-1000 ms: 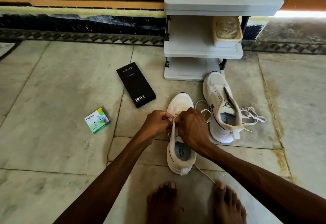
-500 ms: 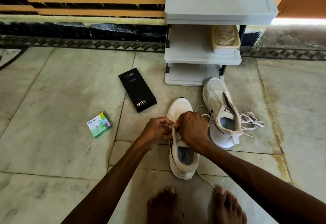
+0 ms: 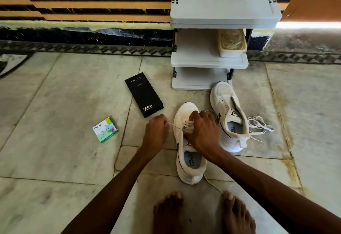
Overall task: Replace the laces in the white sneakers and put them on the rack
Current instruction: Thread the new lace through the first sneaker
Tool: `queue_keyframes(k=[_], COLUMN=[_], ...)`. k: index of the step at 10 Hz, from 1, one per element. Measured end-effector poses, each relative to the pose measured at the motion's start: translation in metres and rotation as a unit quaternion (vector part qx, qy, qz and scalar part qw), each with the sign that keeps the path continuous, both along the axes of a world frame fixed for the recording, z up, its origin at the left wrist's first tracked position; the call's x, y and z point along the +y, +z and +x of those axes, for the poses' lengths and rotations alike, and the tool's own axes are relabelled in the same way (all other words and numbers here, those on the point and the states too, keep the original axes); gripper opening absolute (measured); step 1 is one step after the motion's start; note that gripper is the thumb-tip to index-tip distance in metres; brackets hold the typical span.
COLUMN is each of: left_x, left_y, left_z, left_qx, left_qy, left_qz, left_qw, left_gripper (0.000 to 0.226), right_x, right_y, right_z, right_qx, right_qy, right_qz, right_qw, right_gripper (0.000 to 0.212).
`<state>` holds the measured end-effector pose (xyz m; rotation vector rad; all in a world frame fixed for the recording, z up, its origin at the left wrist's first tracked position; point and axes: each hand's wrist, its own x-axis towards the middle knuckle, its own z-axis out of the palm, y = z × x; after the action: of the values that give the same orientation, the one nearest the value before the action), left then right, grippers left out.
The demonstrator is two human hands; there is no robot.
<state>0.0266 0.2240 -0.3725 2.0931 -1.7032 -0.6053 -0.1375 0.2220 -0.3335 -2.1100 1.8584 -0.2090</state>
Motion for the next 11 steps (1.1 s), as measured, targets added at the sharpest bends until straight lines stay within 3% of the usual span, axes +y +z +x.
queue_keyframes(k=[1, 2, 3, 4, 5, 6, 7, 8, 9, 10, 11], left_x=[-0.007, -0.010, -0.011, -0.005, 0.003, 0.005, -0.003, -0.010, -0.020, -0.035, -0.037], left_y=[-0.011, -0.007, 0.018, 0.038, 0.039, 0.034, 0.050, 0.079, 0.110, 0.130, 0.127], left_z=[0.037, 0.063, 0.060, 0.036, 0.010, -0.007, -0.007, 0.002, 0.015, 0.026, 0.012], left_qx=[-0.173, -0.086, 0.504, 0.778, 0.548, 0.214, 0.120, 0.321, 0.576, 0.729, 0.813], left_qy=[0.053, 0.168, 0.309, 0.242, 0.103, -0.006, -0.068, -0.097, -0.029, -0.006, 0.036], left_qz=[0.000, -0.054, -0.015, 0.080, 0.207, 0.245, 0.239, 0.242, 0.096, -0.003, 0.019], left_qw=[0.984, 0.981, 0.807, 0.574, 0.804, 0.946, 0.961, 0.910, 0.812, 0.684, 0.581], left_gripper=[0.021, 0.017, 0.013, 0.014, 0.010, 0.014, 0.022, 0.023, 0.009, 0.021, 0.020], right_x=[0.002, 0.006, 0.016, 0.022, 0.024, 0.027, 0.027, 0.026, 0.026, 0.025, 0.025], right_y=[-0.001, -0.007, -0.016, -0.021, -0.026, -0.029, -0.032, -0.034, -0.036, -0.038, -0.038], right_z=[-0.001, -0.005, -0.002, 0.003, 0.005, 0.007, 0.008, 0.007, 0.004, 0.004, 0.005], right_qx=[0.002, -0.060, -0.103, -0.130, -0.139, -0.147, -0.159, -0.157, -0.164, -0.168, -0.172], right_qy=[-0.011, -0.052, -0.088, -0.113, -0.134, -0.151, -0.159, -0.164, -0.170, -0.166, -0.162], right_qz=[0.005, 0.015, -0.010, -0.063, -0.076, -0.072, -0.065, -0.057, -0.042, -0.045, -0.045], right_qw=[1.000, 0.997, 0.991, 0.983, 0.978, 0.975, 0.972, 0.972, 0.971, 0.971, 0.971], right_gripper=[0.061, 0.062, 0.059, 0.049, 0.048, 0.047, 0.046, 0.048, 0.047, 0.046, 0.047])
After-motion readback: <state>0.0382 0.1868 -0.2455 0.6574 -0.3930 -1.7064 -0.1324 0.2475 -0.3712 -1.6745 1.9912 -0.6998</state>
